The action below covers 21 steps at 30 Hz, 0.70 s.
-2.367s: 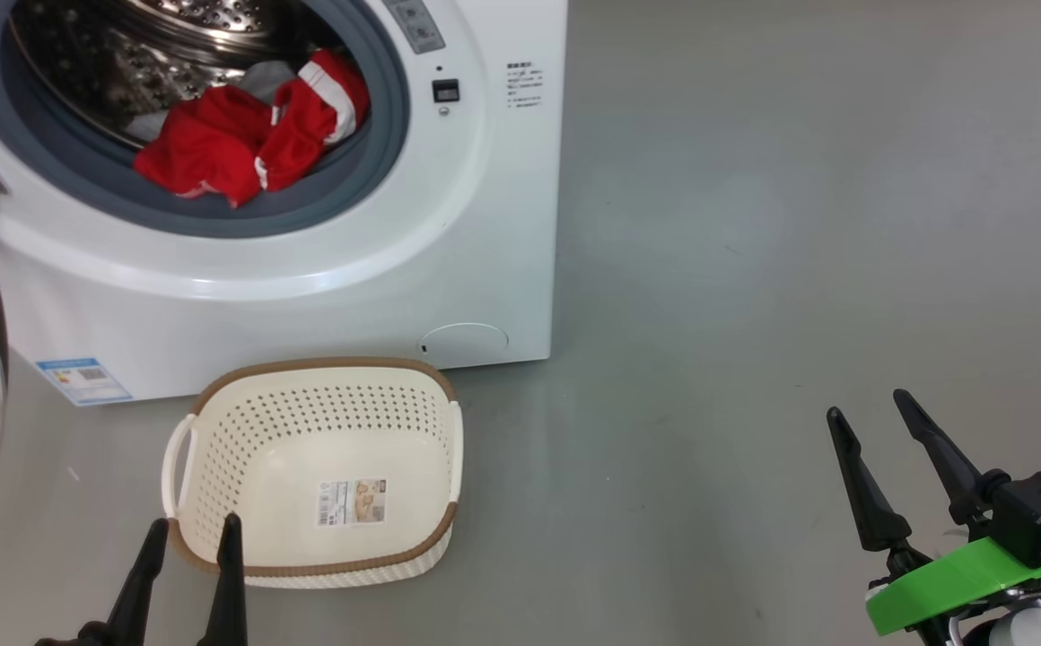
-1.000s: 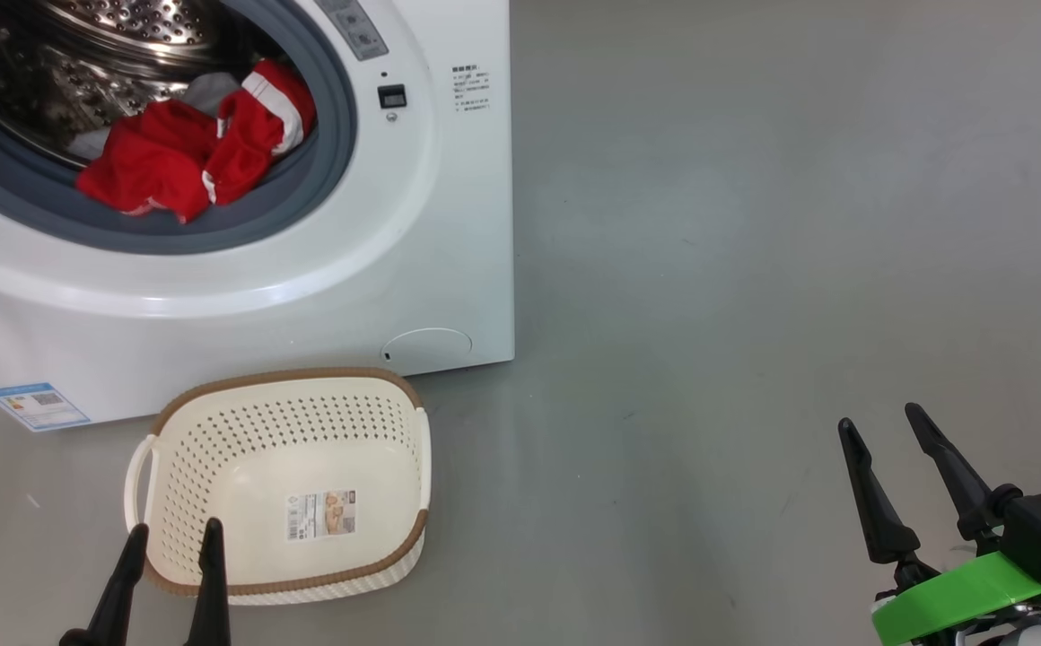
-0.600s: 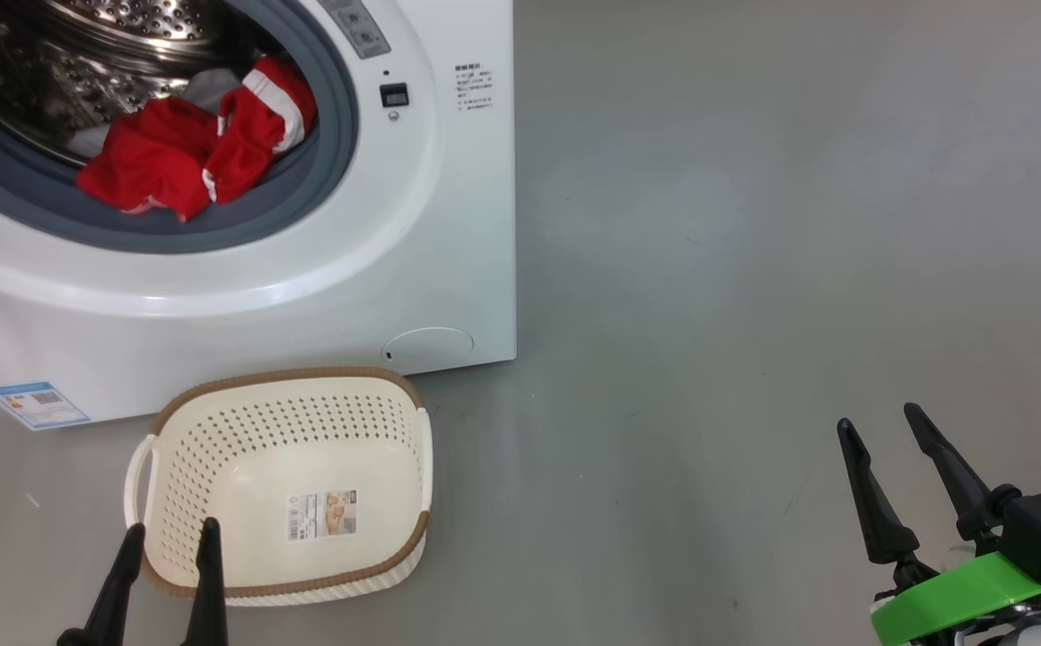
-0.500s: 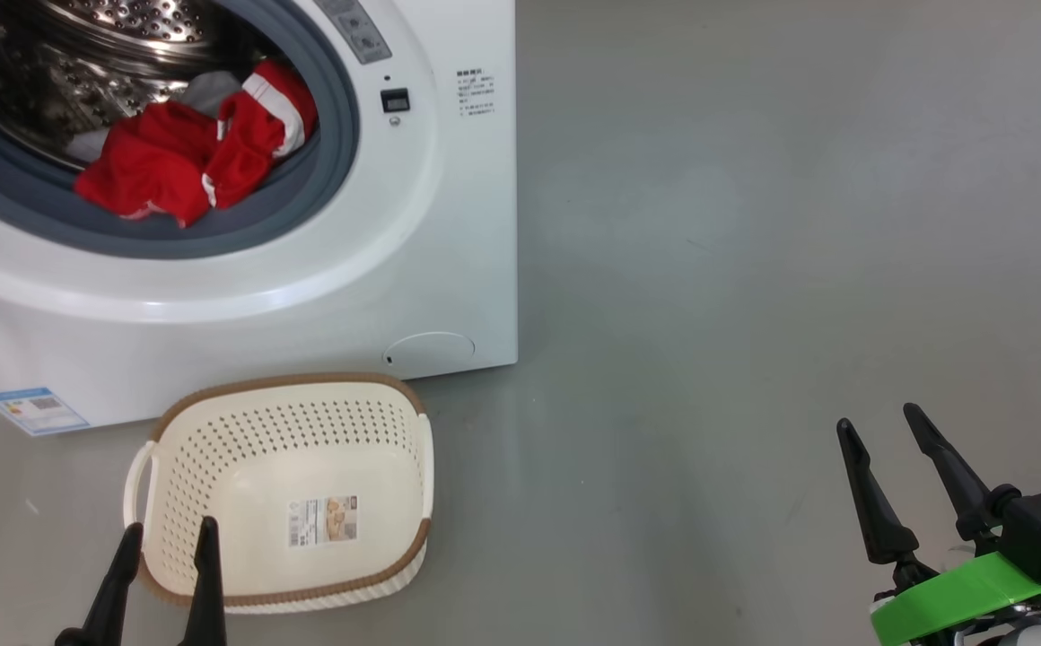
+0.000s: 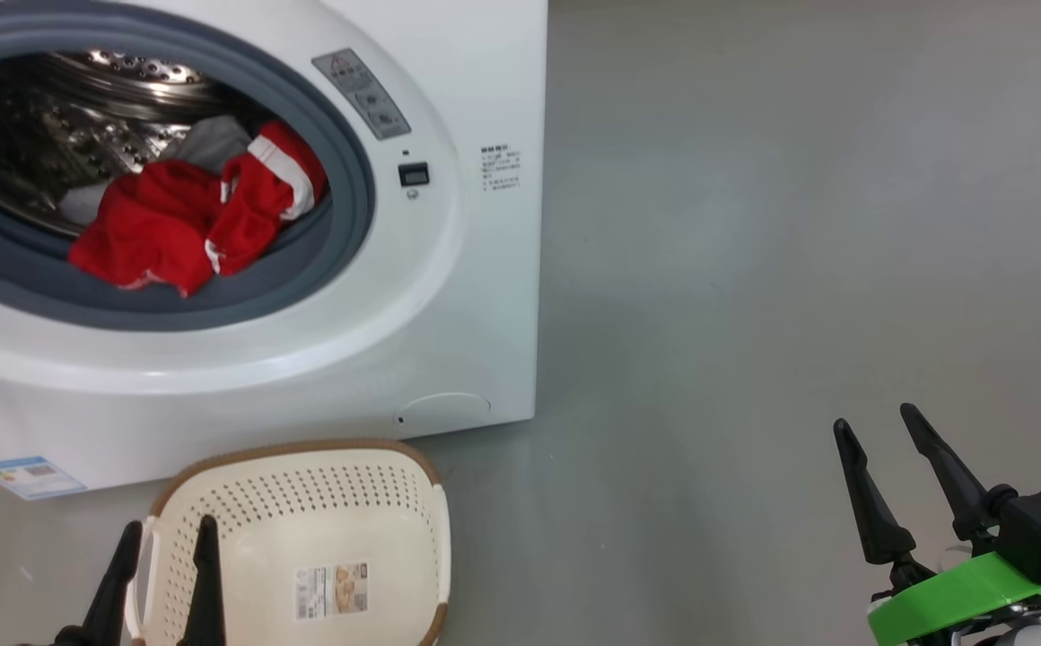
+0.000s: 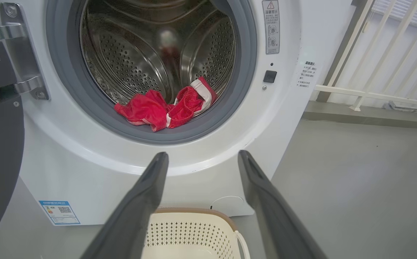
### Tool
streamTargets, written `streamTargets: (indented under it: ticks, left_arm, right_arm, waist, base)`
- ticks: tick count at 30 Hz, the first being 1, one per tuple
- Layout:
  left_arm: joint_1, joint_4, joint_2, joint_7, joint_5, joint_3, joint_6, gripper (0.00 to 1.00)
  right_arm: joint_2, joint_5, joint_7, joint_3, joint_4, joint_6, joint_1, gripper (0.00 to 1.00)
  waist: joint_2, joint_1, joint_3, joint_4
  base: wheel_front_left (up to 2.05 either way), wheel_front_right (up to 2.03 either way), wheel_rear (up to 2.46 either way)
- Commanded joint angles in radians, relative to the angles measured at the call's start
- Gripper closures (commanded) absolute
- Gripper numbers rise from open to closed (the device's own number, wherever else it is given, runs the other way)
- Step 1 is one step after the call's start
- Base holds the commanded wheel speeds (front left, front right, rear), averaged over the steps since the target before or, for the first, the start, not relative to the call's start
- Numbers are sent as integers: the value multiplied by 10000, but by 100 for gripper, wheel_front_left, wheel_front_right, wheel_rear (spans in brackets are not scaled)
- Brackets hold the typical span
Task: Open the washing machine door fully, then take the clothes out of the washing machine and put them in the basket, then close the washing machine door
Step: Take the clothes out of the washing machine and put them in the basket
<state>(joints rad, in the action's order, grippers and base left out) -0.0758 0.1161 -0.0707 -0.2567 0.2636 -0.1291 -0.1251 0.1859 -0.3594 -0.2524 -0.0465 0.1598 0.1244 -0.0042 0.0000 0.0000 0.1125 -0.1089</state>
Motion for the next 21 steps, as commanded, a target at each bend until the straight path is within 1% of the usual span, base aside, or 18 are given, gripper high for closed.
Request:
streamTargets:
  ticks: [1,7,21]
  left_arm:
    - [386,-204,-79,-51,-55,-293,-56,0]
    - [360,-230,-85,-51,-124,-250,-56,0]
    - [383,-182,-41,-51,-148,-310,-56,0]
  right_arm:
    - [150,80,-94,-211,-253,63,-186,0]
    - [154,64,-94,-245,-234,63,-167,0]
    - [166,58,-94,-301,-239,63,-183,0]
  waist:
    - [0,0,-4,5]
    - [0,0,-35,46]
    - [0,0,-11,91]
  base:
    - [115,-115,0]
    - [67,-67,0]
    - [2,-2,0]
